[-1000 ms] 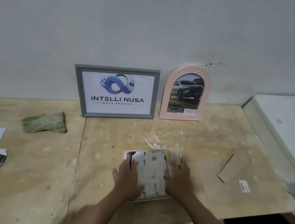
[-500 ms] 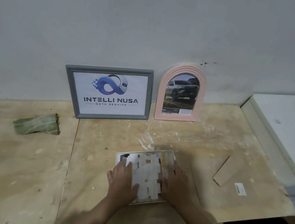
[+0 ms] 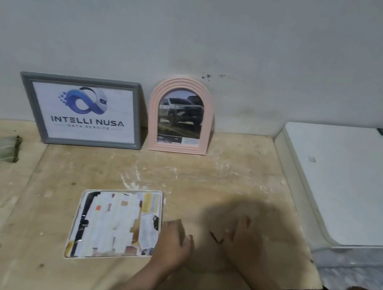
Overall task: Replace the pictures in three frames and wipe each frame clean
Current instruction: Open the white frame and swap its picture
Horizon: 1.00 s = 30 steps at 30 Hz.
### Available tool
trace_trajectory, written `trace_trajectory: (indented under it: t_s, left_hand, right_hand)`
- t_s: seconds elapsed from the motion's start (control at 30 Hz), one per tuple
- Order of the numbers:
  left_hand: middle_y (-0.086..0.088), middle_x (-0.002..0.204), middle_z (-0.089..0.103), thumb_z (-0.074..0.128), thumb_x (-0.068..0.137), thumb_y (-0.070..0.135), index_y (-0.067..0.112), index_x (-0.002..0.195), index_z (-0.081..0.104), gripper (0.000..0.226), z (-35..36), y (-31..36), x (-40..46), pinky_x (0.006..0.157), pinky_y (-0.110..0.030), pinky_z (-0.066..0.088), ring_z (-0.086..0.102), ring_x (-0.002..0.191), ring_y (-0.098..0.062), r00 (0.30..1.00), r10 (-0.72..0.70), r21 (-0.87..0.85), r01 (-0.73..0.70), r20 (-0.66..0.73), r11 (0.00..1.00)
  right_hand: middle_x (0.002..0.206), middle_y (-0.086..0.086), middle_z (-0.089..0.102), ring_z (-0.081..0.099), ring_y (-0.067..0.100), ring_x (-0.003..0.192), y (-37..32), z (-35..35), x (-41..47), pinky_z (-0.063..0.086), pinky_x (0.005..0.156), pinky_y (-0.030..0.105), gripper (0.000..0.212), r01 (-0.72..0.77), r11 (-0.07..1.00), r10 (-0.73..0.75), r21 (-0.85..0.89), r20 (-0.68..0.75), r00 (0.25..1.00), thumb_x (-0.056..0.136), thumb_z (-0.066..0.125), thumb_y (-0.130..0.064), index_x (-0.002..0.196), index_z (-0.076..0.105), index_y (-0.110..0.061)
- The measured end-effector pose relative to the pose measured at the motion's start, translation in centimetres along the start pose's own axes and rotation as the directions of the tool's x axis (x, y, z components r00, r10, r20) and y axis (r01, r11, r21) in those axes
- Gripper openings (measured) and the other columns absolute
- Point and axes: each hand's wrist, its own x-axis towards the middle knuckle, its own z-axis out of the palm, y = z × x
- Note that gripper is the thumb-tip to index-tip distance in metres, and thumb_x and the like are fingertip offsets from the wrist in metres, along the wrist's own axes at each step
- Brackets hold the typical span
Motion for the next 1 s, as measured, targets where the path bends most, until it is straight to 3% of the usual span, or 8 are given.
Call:
trace_trajectory:
  t_s: [0.1,0.23,0.37,0.5,0.57,0.67,0.87,1.0]
  left_hand:
    - [-0.006,0.097,0.049,0.058,0.085,0.025,0.008,0.096,0.053,0.021,1.9,1.7,0.0,0.077,-0.028,0.036,0.051,0.097,-0.026,0.997,-0.056,0.009,0.056,-0.052,0.998]
    - [-0.013,0.114,0.049,0.054,0.091,0.024,0.000,0.120,0.048,0.038,2.8,2.9,-0.1,0.088,-0.027,0.035,0.049,0.110,-0.029,0.996,-0.084,0.050,0.086,-0.035,0.995]
    - [-0.016,0.125,0.045,0.055,0.090,0.020,-0.003,0.128,0.043,0.046,3.4,3.3,-0.1,0.095,-0.025,0.031,0.044,0.118,-0.028,0.993,-0.106,0.036,0.108,-0.048,0.994]
    - [-0.003,0.100,0.050,0.061,0.086,0.020,0.011,0.100,0.055,0.017,3.0,3.2,0.6,0.088,-0.027,0.040,0.051,0.102,-0.023,0.967,-0.239,-0.145,0.225,-0.087,0.964]
    - [-0.005,0.109,0.059,0.064,0.086,0.021,0.010,0.113,0.058,0.030,2.7,3.3,0.8,0.093,-0.028,0.040,0.054,0.109,-0.024,0.953,-0.295,-0.258,0.268,-0.072,0.928]
    - [-0.012,0.135,0.053,0.062,0.087,0.017,0.002,0.136,0.046,0.054,1.3,3.0,0.8,0.104,-0.029,0.035,0.048,0.127,-0.024,0.935,-0.342,-0.363,0.287,-0.097,0.887]
    - [-0.006,0.132,0.053,0.062,0.086,0.016,0.001,0.132,0.049,0.050,-3.8,-0.3,0.1,0.101,-0.029,0.037,0.049,0.123,-0.020,0.922,-0.283,-0.356,0.179,-0.264,0.917]
    - [-0.015,0.113,0.063,0.063,0.083,0.019,-0.001,0.115,0.056,0.039,-8.2,-4.0,-1.1,0.089,-0.035,0.044,0.056,0.111,-0.031,0.898,-0.297,-0.326,0.188,-0.326,0.926]
  right_hand:
    - [0.111,0.020,0.051,0.050,0.036,0.096,3.0,-0.6,0.0,0.044,0.082,0.042,0.047,-0.118,0.992,0.117,0.039,0.009,0.993,0.081,0.058,-0.031,0.117,0.050,-0.002]
    - [0.110,0.020,0.051,0.048,0.034,0.100,4.2,-0.6,-0.5,0.040,0.084,0.038,0.042,-0.189,0.978,0.184,0.092,0.059,0.981,0.081,0.059,-0.030,0.110,0.050,-0.002]
    - [0.118,0.021,0.050,0.045,0.038,0.109,3.8,-1.1,-0.2,0.039,0.090,0.040,0.049,-0.259,0.934,0.246,0.245,0.083,0.966,0.082,0.062,-0.034,0.117,0.050,-0.001]
    - [0.128,0.019,0.045,0.047,0.036,0.114,3.8,-2.6,0.3,0.043,0.091,0.042,0.057,-0.368,0.820,0.350,0.439,0.124,0.928,0.086,0.061,-0.036,0.129,0.044,-0.003]
    - [0.132,0.017,0.037,0.049,0.034,0.111,3.7,-3.2,0.1,0.044,0.087,0.039,0.057,-0.358,0.806,0.339,0.471,0.129,0.932,0.088,0.058,-0.036,0.133,0.042,-0.004]
    - [0.135,0.016,0.032,0.049,0.033,0.110,2.3,-3.6,-0.5,0.042,0.084,0.035,0.057,-0.323,0.813,0.307,0.484,0.114,0.945,0.090,0.055,-0.035,0.136,0.041,-0.005]
    - [0.127,0.015,0.037,0.049,0.029,0.100,-4.2,-2.7,-2.7,0.034,0.075,0.026,0.048,-0.227,0.843,0.194,0.488,0.117,0.974,0.087,0.059,-0.023,0.130,0.047,-0.004]
    - [0.131,0.016,0.043,0.049,0.031,0.113,-9.5,-1.1,-4.3,0.039,0.089,0.029,0.045,-0.191,0.828,0.139,0.527,0.136,0.981,0.088,0.053,-0.017,0.131,0.047,-0.004]
